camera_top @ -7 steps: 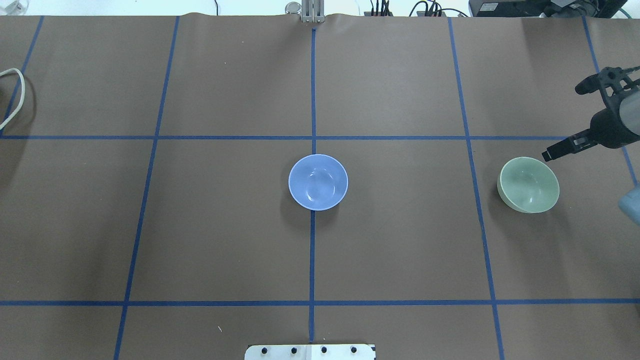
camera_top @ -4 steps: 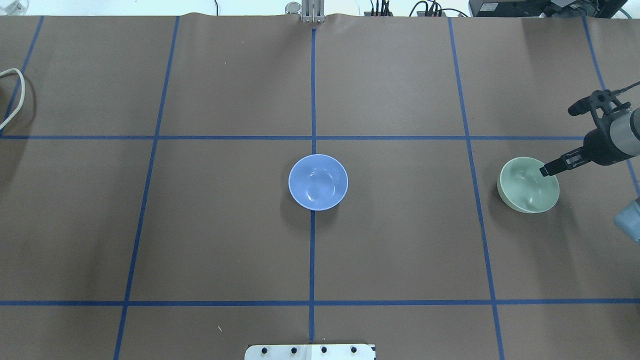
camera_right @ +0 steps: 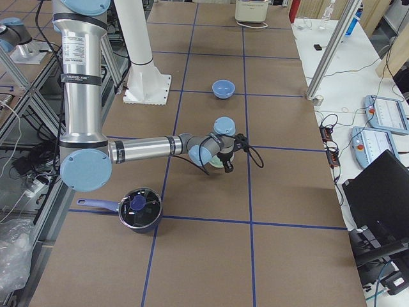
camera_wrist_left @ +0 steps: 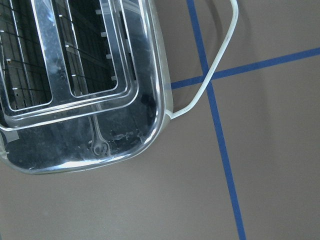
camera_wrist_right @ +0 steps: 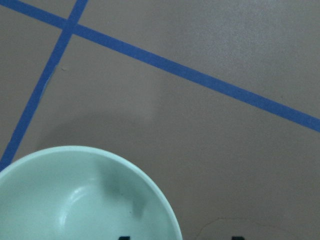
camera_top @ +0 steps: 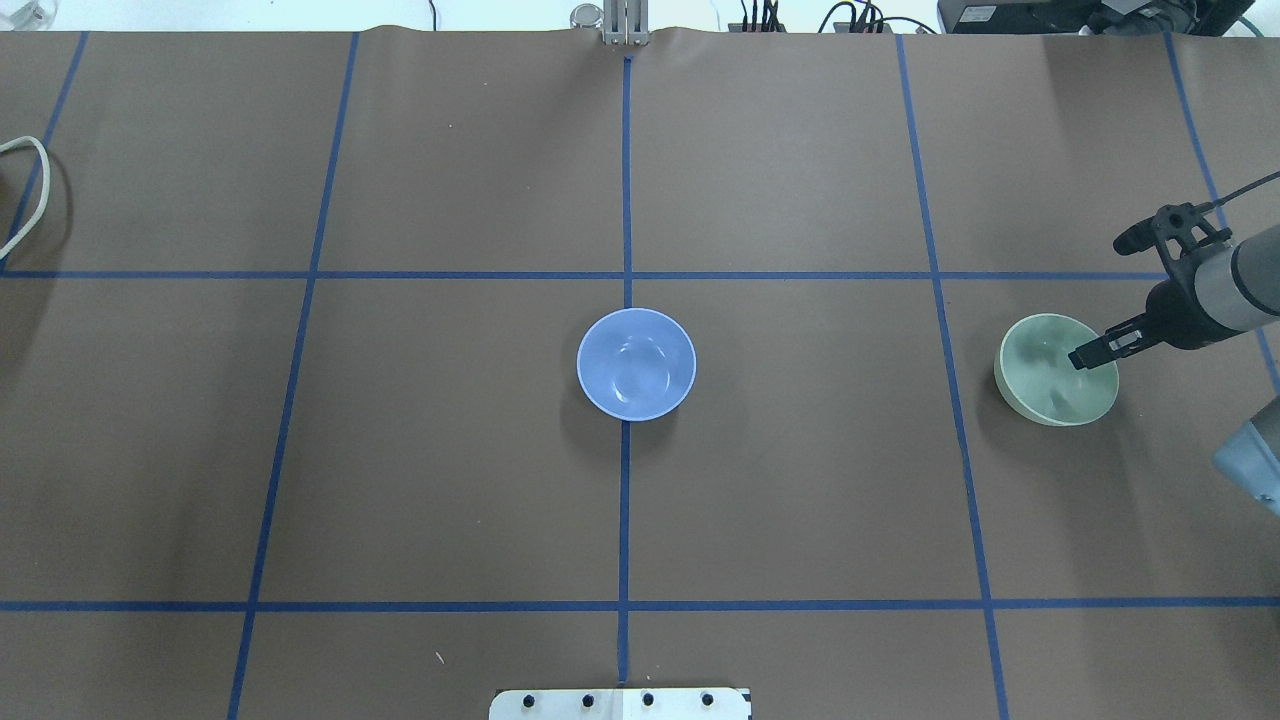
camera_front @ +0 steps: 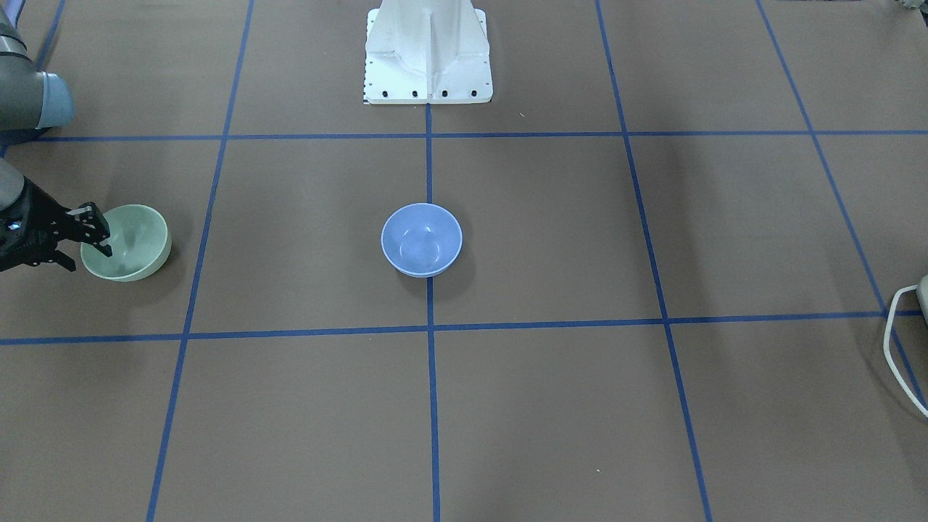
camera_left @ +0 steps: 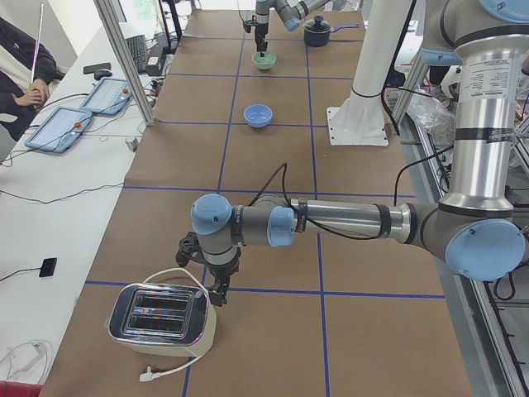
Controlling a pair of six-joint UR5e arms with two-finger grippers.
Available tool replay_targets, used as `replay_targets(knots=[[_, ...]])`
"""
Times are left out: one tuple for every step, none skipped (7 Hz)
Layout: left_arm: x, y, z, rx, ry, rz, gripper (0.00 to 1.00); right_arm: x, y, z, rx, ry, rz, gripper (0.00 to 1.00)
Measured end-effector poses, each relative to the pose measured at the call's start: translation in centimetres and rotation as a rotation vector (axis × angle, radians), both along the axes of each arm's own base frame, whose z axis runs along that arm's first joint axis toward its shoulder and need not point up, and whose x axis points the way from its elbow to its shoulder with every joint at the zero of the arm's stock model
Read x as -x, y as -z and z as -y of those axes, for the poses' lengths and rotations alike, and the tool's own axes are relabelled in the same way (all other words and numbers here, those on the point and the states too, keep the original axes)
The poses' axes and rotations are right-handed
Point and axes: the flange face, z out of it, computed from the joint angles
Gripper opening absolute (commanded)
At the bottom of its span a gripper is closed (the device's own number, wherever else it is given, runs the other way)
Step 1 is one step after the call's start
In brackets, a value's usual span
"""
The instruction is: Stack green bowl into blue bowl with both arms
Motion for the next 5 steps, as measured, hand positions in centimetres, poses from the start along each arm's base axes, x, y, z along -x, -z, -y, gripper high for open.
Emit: replay_targets(knots=[[0.0, -0.1, -0.1, 0.002, 0.002, 0.000, 0.99, -0.1, 0.3, 0.0, -0.001, 0.001, 0.007, 0.00], [0.0, -0.1, -0.2, 0.001, 0.003, 0.000, 0.99, -0.4, 0.6, 0.0, 0.001, 0.000, 0.016, 0.00], [0.0, -0.1, -0.2, 0.001, 0.003, 0.000, 0.99, -0.9, 0.8, 0.2, 0.008, -0.002, 0.030, 0.00], [0.0, -0.1, -0.3, 0.002, 0.004, 0.000, 0.99, -1.6, 1.2, 0.5, 0.017, -0.004, 0.050, 0.00], [0.0, -0.1, -0.5, 0.004, 0.005, 0.000, 0.99, -2.1, 1.8, 0.9, 0.026, -0.008, 0.073, 0.00]])
